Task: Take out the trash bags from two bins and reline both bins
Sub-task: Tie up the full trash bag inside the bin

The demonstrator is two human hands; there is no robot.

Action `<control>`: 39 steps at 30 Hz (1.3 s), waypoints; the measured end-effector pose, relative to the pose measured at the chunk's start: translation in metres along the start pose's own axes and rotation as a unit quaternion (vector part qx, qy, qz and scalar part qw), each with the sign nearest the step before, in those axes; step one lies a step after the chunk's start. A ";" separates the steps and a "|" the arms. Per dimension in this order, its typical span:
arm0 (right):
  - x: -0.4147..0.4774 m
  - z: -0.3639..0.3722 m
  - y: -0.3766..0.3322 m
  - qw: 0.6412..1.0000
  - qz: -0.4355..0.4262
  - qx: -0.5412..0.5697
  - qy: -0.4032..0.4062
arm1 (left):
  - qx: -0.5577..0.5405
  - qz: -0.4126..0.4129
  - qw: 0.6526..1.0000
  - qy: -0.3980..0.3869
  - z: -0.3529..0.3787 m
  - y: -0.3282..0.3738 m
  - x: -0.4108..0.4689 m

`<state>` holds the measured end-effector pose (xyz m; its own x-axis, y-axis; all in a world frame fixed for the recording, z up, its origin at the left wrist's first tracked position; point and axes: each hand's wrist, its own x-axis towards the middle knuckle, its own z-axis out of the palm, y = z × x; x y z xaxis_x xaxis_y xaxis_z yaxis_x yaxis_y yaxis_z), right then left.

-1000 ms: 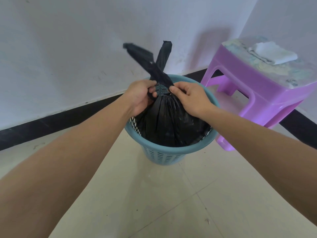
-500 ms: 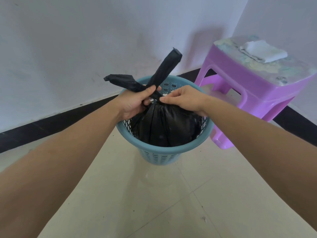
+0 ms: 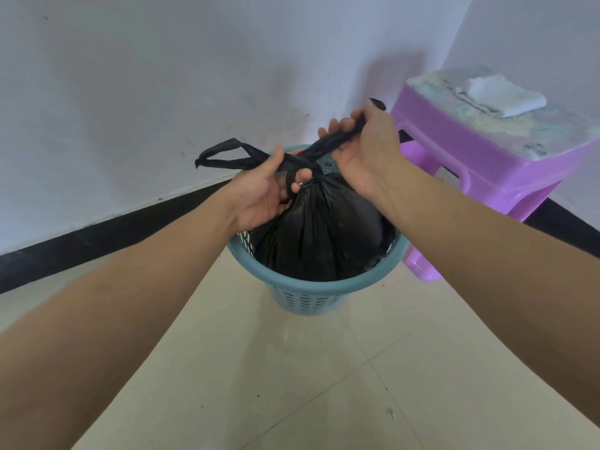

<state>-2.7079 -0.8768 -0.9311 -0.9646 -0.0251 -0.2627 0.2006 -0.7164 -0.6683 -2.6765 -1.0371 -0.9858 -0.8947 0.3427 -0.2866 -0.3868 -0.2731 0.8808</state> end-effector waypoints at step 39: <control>0.003 -0.048 0.006 0.612 -0.049 -0.765 -0.196 | 0.332 0.158 0.915 0.166 0.001 -0.003 -0.001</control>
<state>-2.7012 -0.8478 -0.9692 -0.8913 -0.4146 -0.1834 -0.2248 0.7555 -0.6154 -2.6740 -1.0353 -0.9879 -0.9996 0.0197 0.0195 0.0249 0.3328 0.9427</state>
